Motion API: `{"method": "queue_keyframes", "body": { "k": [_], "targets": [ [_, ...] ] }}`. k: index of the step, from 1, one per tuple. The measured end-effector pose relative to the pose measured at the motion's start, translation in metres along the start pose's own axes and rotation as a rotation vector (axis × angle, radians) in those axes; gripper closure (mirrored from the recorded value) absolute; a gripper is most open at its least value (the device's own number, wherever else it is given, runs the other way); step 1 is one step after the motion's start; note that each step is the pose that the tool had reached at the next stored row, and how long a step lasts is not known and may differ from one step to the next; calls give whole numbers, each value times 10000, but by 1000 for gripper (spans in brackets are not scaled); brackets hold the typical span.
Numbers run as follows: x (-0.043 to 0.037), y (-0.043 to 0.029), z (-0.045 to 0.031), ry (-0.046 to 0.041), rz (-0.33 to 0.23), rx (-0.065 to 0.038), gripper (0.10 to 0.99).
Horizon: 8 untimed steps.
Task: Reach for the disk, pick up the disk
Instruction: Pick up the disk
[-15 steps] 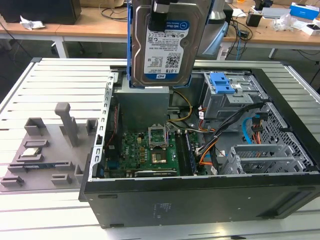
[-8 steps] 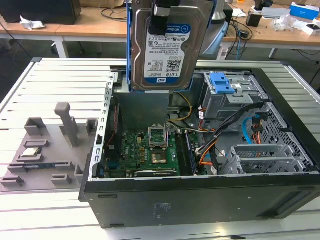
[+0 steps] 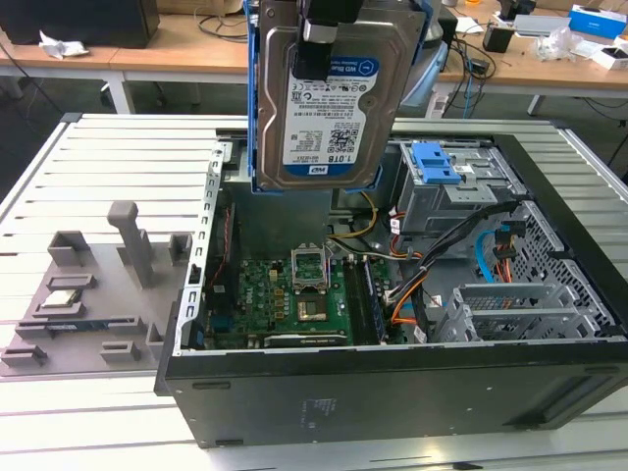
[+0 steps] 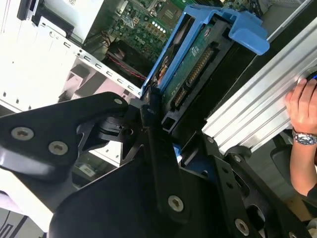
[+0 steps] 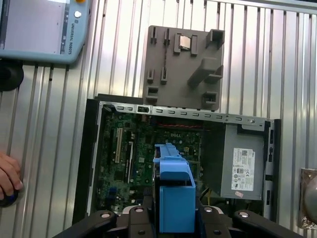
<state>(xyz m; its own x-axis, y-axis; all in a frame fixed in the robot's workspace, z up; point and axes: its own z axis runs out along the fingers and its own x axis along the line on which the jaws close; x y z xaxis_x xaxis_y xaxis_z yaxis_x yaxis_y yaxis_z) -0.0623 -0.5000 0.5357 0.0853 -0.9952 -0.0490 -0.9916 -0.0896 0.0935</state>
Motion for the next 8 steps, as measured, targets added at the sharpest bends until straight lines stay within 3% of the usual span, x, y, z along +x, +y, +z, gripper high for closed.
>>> {"method": "queue_keyframes", "body": {
  "k": [8],
  "targets": [
    [176, 16, -4, 9, 1, -1, 722]
  ]
}}
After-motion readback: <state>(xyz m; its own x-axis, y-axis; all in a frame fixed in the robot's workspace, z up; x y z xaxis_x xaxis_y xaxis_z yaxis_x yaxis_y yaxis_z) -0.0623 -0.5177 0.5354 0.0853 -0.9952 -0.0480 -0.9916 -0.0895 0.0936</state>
